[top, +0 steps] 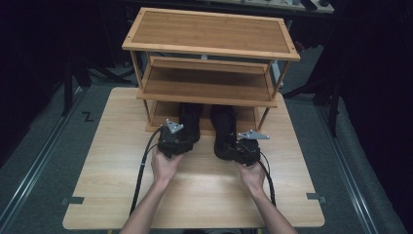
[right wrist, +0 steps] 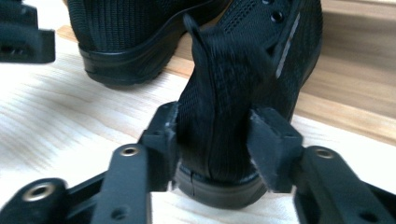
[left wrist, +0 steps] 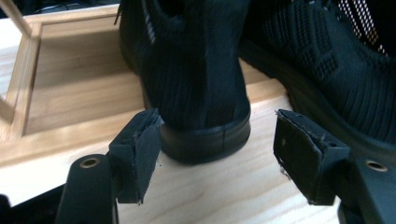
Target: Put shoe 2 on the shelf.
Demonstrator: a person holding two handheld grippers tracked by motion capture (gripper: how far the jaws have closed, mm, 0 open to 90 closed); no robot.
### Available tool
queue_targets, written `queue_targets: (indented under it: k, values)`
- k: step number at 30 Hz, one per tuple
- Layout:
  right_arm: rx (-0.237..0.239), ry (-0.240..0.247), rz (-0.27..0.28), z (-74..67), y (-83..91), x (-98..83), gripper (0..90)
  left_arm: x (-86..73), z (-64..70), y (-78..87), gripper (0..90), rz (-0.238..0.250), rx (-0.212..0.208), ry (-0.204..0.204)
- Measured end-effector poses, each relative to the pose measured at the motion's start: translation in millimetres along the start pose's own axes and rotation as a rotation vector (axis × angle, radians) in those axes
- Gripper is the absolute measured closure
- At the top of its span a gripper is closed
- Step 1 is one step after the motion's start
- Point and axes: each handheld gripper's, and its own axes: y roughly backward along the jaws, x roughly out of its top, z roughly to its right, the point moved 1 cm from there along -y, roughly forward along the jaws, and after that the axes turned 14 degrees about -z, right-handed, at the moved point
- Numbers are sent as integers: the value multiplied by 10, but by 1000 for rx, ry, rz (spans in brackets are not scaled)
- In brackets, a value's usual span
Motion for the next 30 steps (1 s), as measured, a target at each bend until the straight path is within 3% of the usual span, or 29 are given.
queue_targets:
  k: [6, 11, 12, 14, 20, 30]
  values:
    - [-3, -14, 23, 9, 5, 29, 688, 153, 60, -97, 385, -11, 30, -6]
    - [-3, -32, 24, 31, 9, 100, 753, 203, 59, -148, 621, -17, 47, -11]
    - [2, -39, 21, 29, 9, 124, 758, 210, 34, -146, 672, -19, 34, -4]
    - [3, -36, 12, 16, -19, 172, 771, 219, -2, -141, 699, -26, 7, 7]
    - [2, -49, 8, 1, -108, 331, 798, 239, -30, -137, 746, -22, -18, 9]
    - [-3, -55, -17, -17, -326, 623, 802, 287, -21, -159, 762, -24, -27, -13]
